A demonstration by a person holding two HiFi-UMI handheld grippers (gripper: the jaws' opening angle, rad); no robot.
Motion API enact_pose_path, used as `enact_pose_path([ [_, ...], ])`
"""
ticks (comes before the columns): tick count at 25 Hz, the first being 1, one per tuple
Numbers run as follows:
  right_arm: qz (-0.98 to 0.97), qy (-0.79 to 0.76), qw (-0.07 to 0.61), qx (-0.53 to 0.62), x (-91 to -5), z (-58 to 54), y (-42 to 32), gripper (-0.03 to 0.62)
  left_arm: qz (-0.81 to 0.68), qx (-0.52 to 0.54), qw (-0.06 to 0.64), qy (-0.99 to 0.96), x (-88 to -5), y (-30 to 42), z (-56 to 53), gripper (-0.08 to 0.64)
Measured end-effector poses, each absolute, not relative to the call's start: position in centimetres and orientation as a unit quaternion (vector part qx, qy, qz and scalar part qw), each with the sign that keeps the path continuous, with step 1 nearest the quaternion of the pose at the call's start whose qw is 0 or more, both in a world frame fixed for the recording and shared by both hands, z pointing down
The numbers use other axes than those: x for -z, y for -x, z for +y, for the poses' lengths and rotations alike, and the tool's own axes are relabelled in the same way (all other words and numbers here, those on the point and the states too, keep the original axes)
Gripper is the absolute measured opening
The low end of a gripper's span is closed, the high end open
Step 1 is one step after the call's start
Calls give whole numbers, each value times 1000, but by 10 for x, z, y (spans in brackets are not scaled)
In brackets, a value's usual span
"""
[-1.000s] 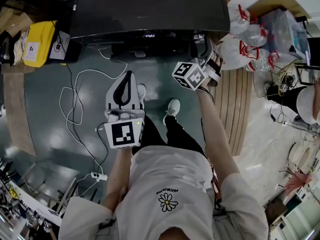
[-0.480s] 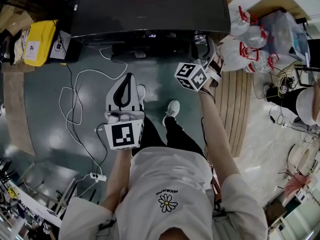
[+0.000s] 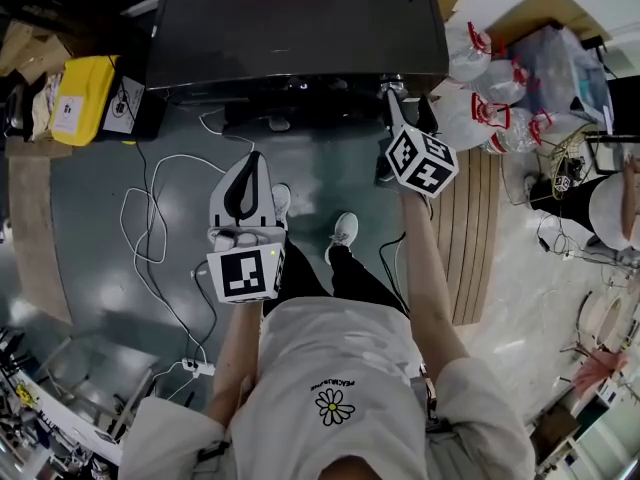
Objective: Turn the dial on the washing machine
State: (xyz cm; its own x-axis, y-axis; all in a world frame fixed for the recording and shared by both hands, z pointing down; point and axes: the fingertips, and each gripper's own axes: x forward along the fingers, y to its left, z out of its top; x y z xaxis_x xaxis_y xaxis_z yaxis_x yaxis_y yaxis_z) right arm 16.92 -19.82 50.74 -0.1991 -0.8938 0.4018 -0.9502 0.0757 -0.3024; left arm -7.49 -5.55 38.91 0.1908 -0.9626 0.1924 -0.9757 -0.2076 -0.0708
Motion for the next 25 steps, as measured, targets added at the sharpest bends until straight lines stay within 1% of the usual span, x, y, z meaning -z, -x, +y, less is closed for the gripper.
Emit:
enact_pose_path([
  [4,-703,-595,-56,-384,-514,-201,-176,284,-629,-96,38,-770,-390,74,-53,-2],
  [7,-682,-566,-109,-451,-524,-201,-174,284,-632,-98,41,-768,-391,75,-50,-2],
  [15,-669,-534,-146,-496,-536,-204,-163,284,-639,-102,42,-761,-395,82,-47,-2],
  [21,-673,-528,-152,-496,-539,-208,-160,282,-642,-104,44,-758,-396,86,-48,-2],
  [25,-678,-532,-144,-486,-540,-208,-161,262,-644,-105,46,-756,-397,90,-48,-2],
])
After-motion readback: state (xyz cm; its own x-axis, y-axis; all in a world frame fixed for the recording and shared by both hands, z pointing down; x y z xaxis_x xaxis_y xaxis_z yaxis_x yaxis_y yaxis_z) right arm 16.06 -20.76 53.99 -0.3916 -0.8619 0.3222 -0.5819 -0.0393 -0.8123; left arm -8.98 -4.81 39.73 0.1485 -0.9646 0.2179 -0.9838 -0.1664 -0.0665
